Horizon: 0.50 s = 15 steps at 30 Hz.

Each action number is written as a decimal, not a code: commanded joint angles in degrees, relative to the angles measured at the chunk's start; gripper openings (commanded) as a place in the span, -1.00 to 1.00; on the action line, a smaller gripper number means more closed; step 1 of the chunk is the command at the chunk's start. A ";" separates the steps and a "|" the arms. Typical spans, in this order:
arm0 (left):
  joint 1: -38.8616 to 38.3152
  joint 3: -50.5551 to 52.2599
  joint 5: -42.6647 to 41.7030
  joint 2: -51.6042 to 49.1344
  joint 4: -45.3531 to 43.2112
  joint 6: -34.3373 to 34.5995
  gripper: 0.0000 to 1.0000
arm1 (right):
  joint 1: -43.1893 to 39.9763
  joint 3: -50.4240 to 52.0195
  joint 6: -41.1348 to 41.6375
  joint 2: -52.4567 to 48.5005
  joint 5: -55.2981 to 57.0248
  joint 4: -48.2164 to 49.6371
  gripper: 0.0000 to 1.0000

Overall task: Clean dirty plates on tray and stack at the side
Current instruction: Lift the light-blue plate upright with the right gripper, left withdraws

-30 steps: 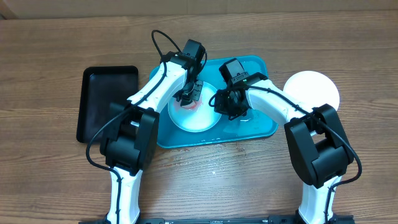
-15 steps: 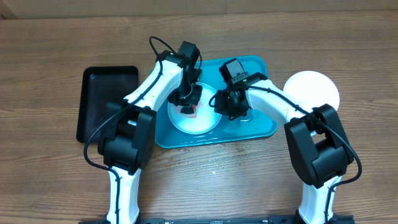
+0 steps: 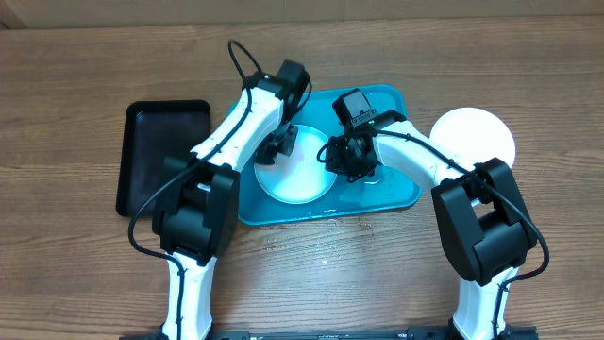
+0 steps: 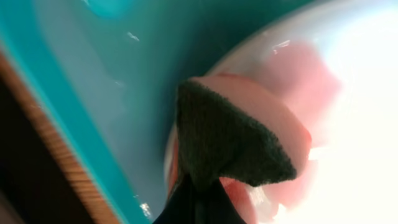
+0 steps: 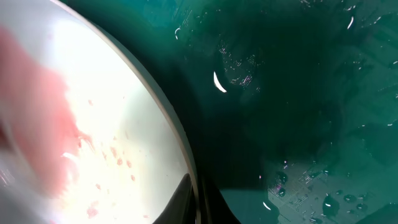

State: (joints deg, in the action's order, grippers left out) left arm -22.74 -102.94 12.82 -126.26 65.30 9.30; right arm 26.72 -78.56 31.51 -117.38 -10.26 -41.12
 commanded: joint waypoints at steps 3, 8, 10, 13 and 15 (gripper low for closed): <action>1.03 -11.56 0.87 0.00 3.78 2.97 -0.91 | 0.33 2.40 0.09 -2.34 2.32 -0.81 -0.93; 2.56 -17.14 -6.75 0.00 6.93 3.23 -0.92 | 0.33 0.76 -3.58 -1.03 0.87 -3.54 -0.93; 3.17 -17.20 -8.52 0.00 7.26 3.32 -0.92 | 0.33 -0.17 -3.89 0.76 2.69 -5.55 -0.93; 3.96 -16.92 -8.63 -0.02 7.85 5.01 -0.91 | 0.35 -0.81 -3.87 4.52 7.08 -7.96 -0.93; 4.50 -16.90 -8.63 -0.02 8.02 5.16 -0.91 | 0.35 -0.81 -3.82 7.67 10.71 -9.66 -0.93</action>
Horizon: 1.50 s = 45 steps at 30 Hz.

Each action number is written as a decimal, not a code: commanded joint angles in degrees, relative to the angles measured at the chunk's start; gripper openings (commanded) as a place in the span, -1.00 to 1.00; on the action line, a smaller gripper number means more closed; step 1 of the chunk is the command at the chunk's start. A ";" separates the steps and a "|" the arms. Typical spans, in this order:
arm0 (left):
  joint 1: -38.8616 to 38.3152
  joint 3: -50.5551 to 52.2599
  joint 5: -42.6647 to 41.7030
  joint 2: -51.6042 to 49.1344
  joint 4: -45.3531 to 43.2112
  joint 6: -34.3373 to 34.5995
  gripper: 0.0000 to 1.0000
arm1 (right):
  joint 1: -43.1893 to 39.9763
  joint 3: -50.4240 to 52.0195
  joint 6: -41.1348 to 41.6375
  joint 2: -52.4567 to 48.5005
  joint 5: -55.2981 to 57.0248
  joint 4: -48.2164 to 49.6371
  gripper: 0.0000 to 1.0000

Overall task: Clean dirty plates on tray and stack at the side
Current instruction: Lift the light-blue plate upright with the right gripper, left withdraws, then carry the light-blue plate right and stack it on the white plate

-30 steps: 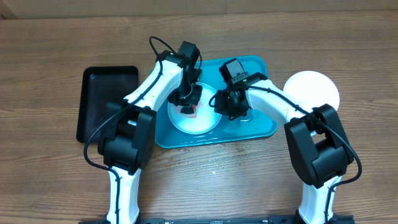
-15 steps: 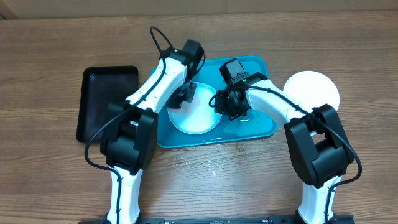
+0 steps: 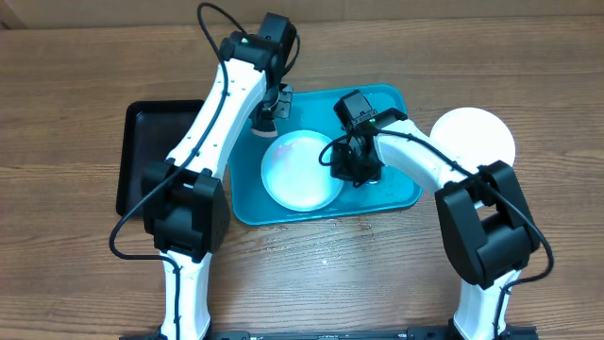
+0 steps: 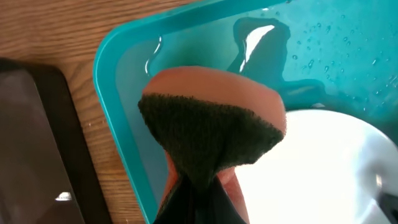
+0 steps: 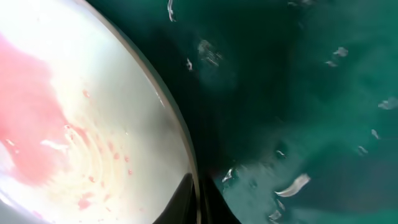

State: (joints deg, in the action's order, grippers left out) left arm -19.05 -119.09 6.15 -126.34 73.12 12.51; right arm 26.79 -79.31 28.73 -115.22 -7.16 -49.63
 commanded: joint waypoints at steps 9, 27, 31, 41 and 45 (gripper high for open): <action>2.40 -0.63 -3.06 0.07 0.13 2.34 -0.88 | 0.33 -0.07 0.02 13.79 25.29 -8.63 -0.93; 2.43 -0.63 -3.39 0.07 0.44 2.34 -0.85 | 15.91 -0.35 8.26 20.13 63.69 -16.28 -0.93; 2.43 -0.63 -4.37 0.07 0.35 2.34 -0.85 | 18.95 -0.35 9.49 21.33 71.28 -16.87 -0.92; 2.43 -0.63 -4.37 0.07 0.42 2.32 -0.86 | 25.55 -0.35 9.46 23.30 87.54 -16.92 -0.93; 2.43 -0.63 -4.37 0.07 0.39 2.32 -0.86 | 27.69 -0.35 9.46 23.61 92.80 -16.90 -0.93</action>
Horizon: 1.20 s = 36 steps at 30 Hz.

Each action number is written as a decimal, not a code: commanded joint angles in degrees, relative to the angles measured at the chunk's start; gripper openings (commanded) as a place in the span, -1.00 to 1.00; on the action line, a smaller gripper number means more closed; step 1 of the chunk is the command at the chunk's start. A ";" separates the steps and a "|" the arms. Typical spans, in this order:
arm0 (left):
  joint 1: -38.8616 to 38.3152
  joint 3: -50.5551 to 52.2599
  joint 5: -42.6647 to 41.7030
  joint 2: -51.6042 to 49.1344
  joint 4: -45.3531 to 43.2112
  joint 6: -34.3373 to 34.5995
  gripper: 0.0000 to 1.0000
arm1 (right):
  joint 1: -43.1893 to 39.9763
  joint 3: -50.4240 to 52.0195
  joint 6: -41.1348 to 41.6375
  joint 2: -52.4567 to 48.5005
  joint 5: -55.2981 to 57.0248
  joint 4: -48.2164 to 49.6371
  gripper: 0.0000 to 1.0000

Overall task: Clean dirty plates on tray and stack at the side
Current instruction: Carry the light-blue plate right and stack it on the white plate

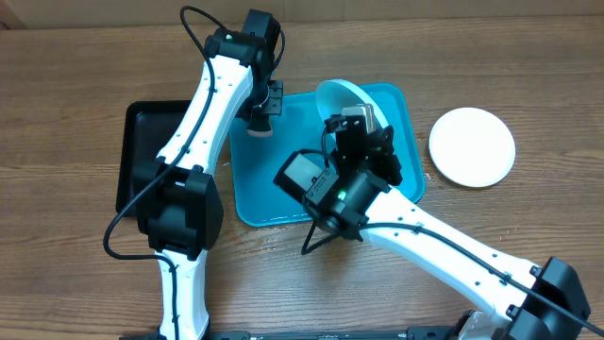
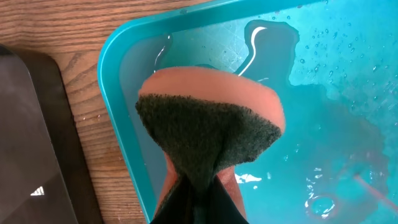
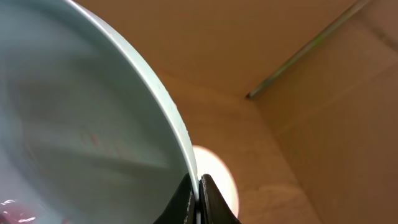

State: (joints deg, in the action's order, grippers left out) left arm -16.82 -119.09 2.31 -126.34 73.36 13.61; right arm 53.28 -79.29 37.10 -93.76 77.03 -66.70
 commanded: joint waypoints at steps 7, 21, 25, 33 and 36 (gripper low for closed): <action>0.20 -0.63 -0.50 0.07 0.15 1.22 -0.86 | 3.96 -0.37 0.44 2.14 13.09 0.20 -0.93; 0.20 -0.63 -0.50 0.07 0.22 1.22 -0.88 | 4.42 -0.37 0.46 2.14 12.94 0.15 -0.93; 0.20 -0.61 -0.50 0.07 0.17 1.22 -0.88 | 4.42 -0.35 0.68 2.14 11.80 0.15 -0.93; 0.26 -0.63 -0.48 0.07 0.42 1.22 -0.89 | 2.69 -0.35 5.53 2.14 -0.26 -1.55 -0.93; 0.24 -0.61 -0.48 0.07 0.09 1.22 -0.88 | 0.76 -0.35 9.27 2.14 -8.00 -3.43 -0.93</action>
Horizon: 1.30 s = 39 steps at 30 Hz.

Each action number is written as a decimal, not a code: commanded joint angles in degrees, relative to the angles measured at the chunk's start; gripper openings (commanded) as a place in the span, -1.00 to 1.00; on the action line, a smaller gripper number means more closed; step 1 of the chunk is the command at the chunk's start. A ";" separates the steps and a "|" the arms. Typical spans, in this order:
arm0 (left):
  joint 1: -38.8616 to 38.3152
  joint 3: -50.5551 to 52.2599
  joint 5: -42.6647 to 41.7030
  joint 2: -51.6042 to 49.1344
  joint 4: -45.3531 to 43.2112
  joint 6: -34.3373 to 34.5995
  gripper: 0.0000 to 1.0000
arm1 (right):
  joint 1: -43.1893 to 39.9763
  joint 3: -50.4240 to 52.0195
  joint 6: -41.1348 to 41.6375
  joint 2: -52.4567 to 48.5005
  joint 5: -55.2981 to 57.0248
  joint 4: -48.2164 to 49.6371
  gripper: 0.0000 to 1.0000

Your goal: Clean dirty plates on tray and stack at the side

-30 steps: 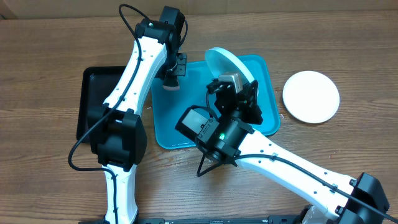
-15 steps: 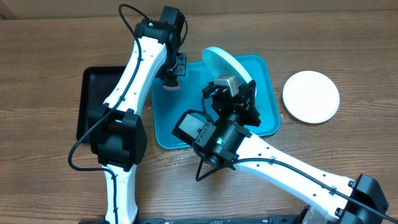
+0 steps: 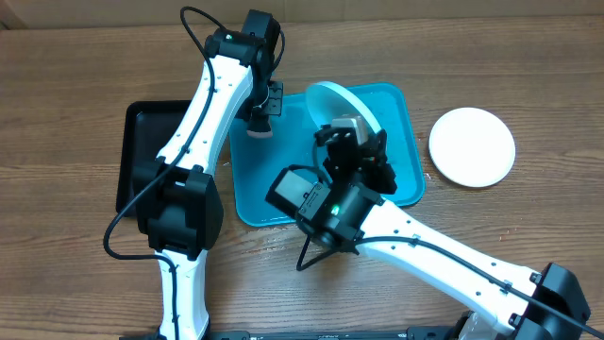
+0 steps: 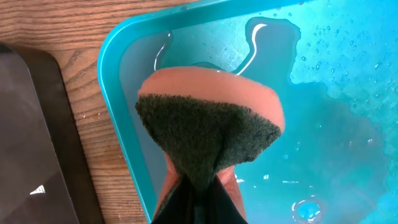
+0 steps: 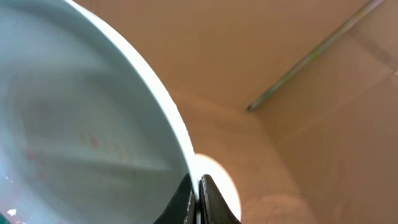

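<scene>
My right gripper (image 5: 198, 202) is shut on the rim of a white plate (image 3: 342, 102), holding it tilted on edge above the teal tray (image 3: 401, 175); faint pink specks remain on the plate (image 5: 74, 124). My left gripper (image 4: 193, 202) is shut on a pink sponge with a dark green scouring face (image 4: 208, 134), hovering over the tray's wet far-left corner (image 4: 118, 68). From overhead the sponge (image 3: 257, 127) hangs at the tray's left edge. A clean white plate (image 3: 472, 146) lies on the table right of the tray, also seen as a pale disc (image 5: 221, 186) past the held plate.
A black tray (image 3: 156, 156) lies left of the teal tray; its edge (image 4: 37, 143) shows beside the sponge. Water pools and droplets (image 4: 311, 205) cover the teal tray's floor. Wood table (image 3: 75, 76) surrounds everything.
The held plate has shifted slightly left over the tray and the right arm has moved a little with it. The left gripper and sponge have stayed in place.
The sponge was on the plate lying in the tray while my right gripper gripped its rim. Then the sponge was off at the tray's far-left corner. Later the right gripper held the plate up on edge above the tray, where it remains.
</scene>
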State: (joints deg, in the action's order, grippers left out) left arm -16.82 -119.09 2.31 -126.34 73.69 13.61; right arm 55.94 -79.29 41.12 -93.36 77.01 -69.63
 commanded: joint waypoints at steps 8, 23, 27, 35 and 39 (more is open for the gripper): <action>0.31 -0.61 -0.48 0.07 -0.22 1.22 -0.88 | -16.96 -0.28 1.31 1.75 -41.24 1.90 -0.93; 0.31 -0.61 -0.48 0.07 -0.07 1.22 -0.90 | -60.11 0.46 -18.49 1.75 -82.71 6.43 -0.93; 0.31 -0.61 -0.48 0.07 -0.11 1.22 -0.90 | -69.96 3.56 -18.69 1.68 -82.66 8.66 -0.93; 0.31 -0.61 -0.48 0.07 -0.15 1.22 -0.90 | -81.22 14.69 -17.94 1.62 -82.73 18.67 -0.93; 0.31 -0.61 -0.48 0.07 -0.22 1.22 -0.92 | -81.94 19.87 -17.11 1.62 -83.71 25.86 -0.93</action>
State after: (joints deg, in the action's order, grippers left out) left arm -16.82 -119.09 2.31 -126.34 73.67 13.61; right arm -26.09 -61.56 24.25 -93.36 -4.47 -46.44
